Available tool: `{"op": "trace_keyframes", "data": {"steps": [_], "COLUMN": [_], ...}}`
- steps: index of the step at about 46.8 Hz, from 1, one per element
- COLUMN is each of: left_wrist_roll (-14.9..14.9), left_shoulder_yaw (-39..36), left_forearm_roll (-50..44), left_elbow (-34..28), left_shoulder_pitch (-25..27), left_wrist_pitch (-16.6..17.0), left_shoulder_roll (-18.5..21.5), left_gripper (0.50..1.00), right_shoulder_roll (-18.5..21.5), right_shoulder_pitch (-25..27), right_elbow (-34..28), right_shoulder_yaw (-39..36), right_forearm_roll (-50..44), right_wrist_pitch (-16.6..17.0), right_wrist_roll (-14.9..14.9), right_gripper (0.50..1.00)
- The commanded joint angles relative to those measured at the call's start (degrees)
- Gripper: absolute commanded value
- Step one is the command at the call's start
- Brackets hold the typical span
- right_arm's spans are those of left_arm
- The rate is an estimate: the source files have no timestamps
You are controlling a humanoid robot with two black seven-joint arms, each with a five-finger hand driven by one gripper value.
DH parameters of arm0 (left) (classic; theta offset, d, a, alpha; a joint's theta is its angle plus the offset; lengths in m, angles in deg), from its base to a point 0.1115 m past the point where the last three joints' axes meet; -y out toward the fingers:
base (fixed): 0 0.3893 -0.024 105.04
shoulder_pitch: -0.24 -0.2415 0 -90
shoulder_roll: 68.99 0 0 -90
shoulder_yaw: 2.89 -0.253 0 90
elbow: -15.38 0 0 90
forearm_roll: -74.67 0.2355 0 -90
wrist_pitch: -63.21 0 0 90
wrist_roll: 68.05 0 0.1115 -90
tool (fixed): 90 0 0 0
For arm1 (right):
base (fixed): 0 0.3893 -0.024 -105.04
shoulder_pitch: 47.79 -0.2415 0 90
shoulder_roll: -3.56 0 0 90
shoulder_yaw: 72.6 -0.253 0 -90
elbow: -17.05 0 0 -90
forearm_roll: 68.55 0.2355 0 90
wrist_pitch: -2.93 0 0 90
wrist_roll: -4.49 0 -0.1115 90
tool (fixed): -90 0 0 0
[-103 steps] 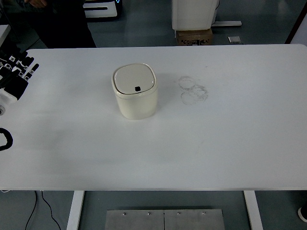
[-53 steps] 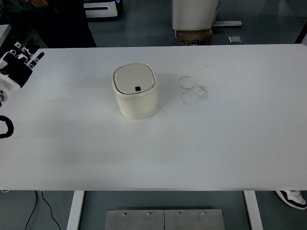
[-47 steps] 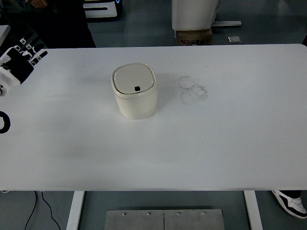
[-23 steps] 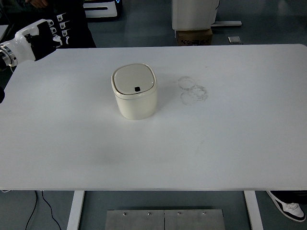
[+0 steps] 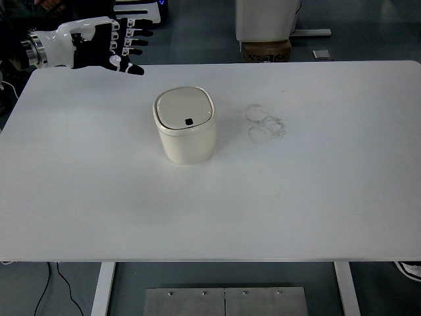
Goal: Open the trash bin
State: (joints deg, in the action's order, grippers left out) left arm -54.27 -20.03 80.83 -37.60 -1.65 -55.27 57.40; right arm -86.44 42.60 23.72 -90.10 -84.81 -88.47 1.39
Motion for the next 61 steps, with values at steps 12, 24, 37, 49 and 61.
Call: {"op": "trace_keyframes", "data": {"steps": [12, 24, 37, 49, 61], "left_wrist_roll": [0.02, -3.94, -4.11, -4.11, -4.11], "left_shoulder_yaw": [-0.96, -2.45, -4.56, -4.65, -5.18], "left_forearm_roll": [17.22, 23.46, 26.02, 27.60, 28.39], "left_elbow": [-3.80, -4.06, -4.15, -4.15, -4.85], "left_shoulder_pitch": [5.58, 7.34, 9.36, 10.06, 8.84], "left_wrist_pitch": [-5.18, -6.52, -6.52, -6.52, -6.52], "left_shoulder_roll": [-4.22, -7.12, -8.00, -9.76, -10.64], "left_gripper": [1.000, 1.000, 1.000, 1.000, 1.000], "right_shoulder_roll": [0.00, 0.00, 0.00, 0.00, 0.00], "right_shoulder_pitch": [-0.04, 0.04, -0.04, 0.05, 0.05], "right_elbow": [-0.08, 0.01, 0.01, 0.00, 0.01], "right_shoulder_yaw": [0.00, 0.00, 0.00, 0.00, 0.00], "right_forearm_roll": [0.00, 0.00, 0.00, 0.00, 0.00], "right_wrist_pitch": [0.00, 0.00, 0.00, 0.00, 0.00], "right_wrist_roll": [-0.06, -0.05, -0.06, 0.03, 0.03], "right_gripper": [0.991, 0.991, 0.991, 0.991, 0.991]}}
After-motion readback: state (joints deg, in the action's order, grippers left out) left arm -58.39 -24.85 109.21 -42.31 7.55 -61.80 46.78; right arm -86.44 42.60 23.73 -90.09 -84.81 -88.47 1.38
